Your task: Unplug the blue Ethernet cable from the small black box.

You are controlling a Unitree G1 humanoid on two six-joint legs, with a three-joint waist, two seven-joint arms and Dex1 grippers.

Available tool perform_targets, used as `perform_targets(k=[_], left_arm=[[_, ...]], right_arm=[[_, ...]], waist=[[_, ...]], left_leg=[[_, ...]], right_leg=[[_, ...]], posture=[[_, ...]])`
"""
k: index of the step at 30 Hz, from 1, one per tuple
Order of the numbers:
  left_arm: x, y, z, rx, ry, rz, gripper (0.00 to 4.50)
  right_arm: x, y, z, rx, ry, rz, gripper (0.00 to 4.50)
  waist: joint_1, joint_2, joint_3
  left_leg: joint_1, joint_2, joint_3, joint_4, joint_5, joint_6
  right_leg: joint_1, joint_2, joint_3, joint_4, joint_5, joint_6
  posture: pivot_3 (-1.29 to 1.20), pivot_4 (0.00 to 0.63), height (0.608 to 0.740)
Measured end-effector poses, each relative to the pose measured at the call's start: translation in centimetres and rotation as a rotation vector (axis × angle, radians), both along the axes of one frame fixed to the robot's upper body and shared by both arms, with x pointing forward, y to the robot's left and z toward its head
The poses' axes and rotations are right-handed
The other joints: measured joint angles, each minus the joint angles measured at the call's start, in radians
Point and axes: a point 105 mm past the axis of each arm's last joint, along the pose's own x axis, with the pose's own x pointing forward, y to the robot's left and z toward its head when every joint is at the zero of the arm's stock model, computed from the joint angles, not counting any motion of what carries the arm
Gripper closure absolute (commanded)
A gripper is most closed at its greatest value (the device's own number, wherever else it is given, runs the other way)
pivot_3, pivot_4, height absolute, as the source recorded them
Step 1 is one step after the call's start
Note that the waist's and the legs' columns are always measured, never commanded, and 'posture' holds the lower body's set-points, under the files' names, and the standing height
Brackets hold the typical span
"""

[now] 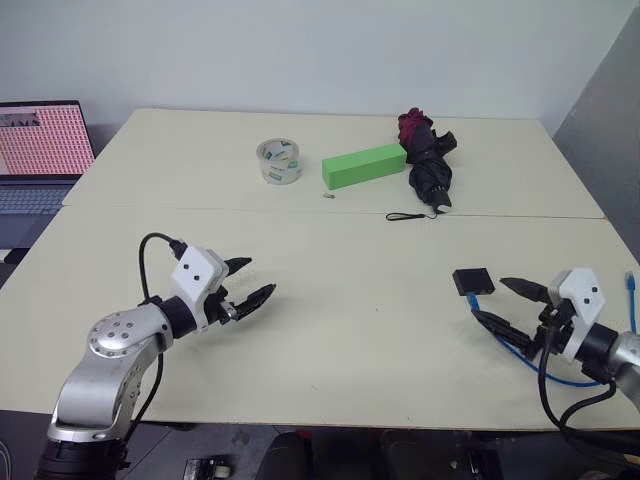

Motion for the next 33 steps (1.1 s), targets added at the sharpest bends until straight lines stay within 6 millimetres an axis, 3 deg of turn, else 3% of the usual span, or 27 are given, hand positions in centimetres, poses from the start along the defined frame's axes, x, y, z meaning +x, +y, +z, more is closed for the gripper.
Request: perform_targets(k=[16, 25, 33], left_arm=[[-0.1, -0.4, -0.1, 0.007, 0.031, -0.033, 0.87], [-1.2, -3.5, 0.1, 0.010, 0.071, -0.188, 0.87], [-3.8, -6.6, 0.8, 0.014, 0.151, -0.443, 0.87]], right_arm=[[-0.5, -0.7, -0.9, -0.010, 0.038, -0.027, 0.14], [-1.6, -0.1, -1.5, -0.024, 0.066, -0.042, 0.14], [-1.1, 0.3, -3.9, -0.040, 0.111, -0.154, 0.14]], waist=[[0.001, 0.000, 0.000], [0.001, 0.000, 0.000], [0.000, 0.001, 0.000]], left_leg=[[0.000, 0.000, 0.000, 0.000, 0.000, 0.000], [0.000, 0.000, 0.000, 0.000, 0.000, 0.000], [0.000, 0.000, 0.000, 0.000, 0.002, -0.003]], right_leg=[[0.000, 0.000, 0.000, 0.000, 0.000, 0.000], [0.000, 0.000, 0.000, 0.000, 0.000, 0.000], [0.000, 0.001, 0.001, 0.000, 0.000, 0.000]], posture=[[0.00, 0.150, 0.740], [0.00, 0.150, 0.740], [0.00, 0.150, 0.740]])
